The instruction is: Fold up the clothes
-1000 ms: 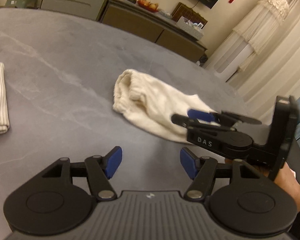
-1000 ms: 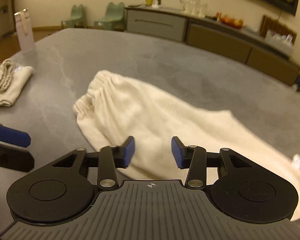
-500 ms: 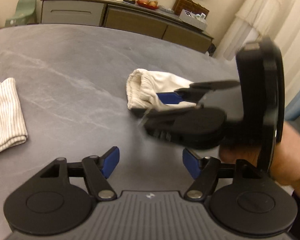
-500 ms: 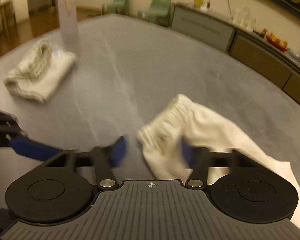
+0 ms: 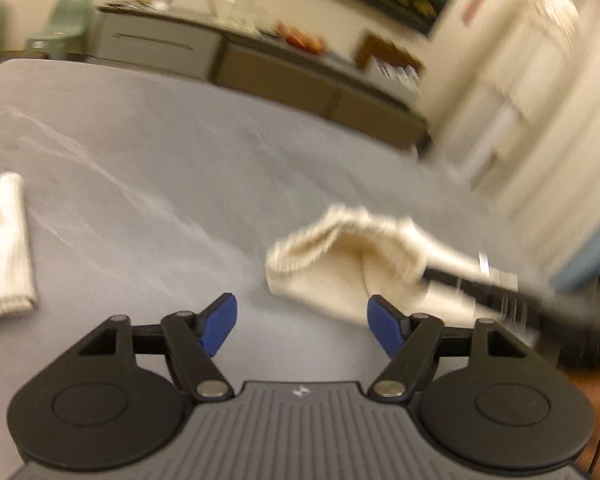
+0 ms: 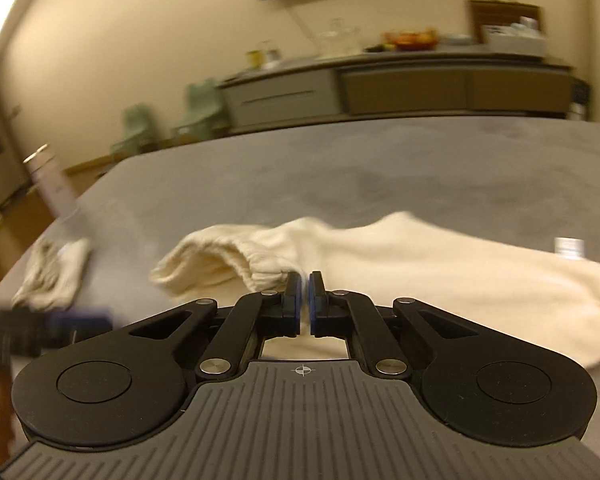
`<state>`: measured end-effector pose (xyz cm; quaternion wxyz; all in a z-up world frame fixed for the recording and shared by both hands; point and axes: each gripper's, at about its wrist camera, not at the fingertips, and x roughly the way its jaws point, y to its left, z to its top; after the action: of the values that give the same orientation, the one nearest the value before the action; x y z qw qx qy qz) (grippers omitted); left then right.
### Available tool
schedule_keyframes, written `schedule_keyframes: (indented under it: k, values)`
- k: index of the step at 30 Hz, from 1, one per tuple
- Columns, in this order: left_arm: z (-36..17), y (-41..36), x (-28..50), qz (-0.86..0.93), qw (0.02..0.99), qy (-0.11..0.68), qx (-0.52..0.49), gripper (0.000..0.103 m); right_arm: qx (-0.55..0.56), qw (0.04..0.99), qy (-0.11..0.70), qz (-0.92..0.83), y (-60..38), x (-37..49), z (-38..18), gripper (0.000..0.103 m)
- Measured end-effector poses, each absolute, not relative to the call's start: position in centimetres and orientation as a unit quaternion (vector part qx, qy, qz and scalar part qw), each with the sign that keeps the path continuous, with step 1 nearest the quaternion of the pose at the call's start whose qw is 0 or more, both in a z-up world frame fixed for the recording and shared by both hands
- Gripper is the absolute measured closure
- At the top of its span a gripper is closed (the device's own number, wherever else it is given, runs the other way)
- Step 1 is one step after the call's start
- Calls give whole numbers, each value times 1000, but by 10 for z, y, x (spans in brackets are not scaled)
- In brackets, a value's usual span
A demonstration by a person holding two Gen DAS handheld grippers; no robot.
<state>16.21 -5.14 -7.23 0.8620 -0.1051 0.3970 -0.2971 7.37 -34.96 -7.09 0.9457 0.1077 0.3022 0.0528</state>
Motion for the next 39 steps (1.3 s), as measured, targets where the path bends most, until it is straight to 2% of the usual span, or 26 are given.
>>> schedule_keyframes:
  k: [4,6,8,10,11,12,13,14,16,19,20,23,27,31,34,39]
  values:
    - [-74,-31,187,-299,848,406,-161,24,109,937,305,129,-312,97,-80,97]
    - [-78,-23,201,-299,840,415,-181,23,89,932,311,165,-290,110,-87,86]
    - [-82,-16,214,-294,835,422,-198,23,48,930,321,174,-275,112,-88,62]
    - [-83,-6,224,-281,833,422,-223,23,4,934,318,165,-264,109,-86,58]
    - [-83,-3,227,-277,829,421,-242,23,-15,939,306,155,-260,105,-82,44]
    - [-84,2,230,-275,825,421,-259,23,-35,944,293,145,-255,101,-79,35]
    - [-84,7,231,-278,819,422,-273,23,-66,947,283,137,-247,100,-78,19]
    - [-83,8,232,-283,816,422,-277,23,-103,945,280,132,-236,103,-79,17]
    - [-82,7,232,-295,815,420,-269,22,-156,934,292,136,-218,116,-89,19]
    - [-81,6,231,-311,812,421,-257,20,-149,927,321,120,-206,139,-103,46]
    - [-82,5,229,-313,811,424,-255,20,-134,930,325,111,-206,144,-104,64]
    - [-81,2,224,-316,810,427,-249,20,-82,948,298,83,-220,131,-89,82]
    - [-74,-7,213,-334,809,416,-248,20,95,965,239,44,-280,87,-52,83]
    - [-70,-29,198,-360,808,407,-226,19,301,926,225,-38,-365,43,-64,83]
    - [-69,-56,191,-375,814,404,-183,19,313,908,268,-79,-388,38,-102,81]
    - [-79,-97,186,-391,814,410,-126,20,336,904,261,-43,-394,44,-113,81]
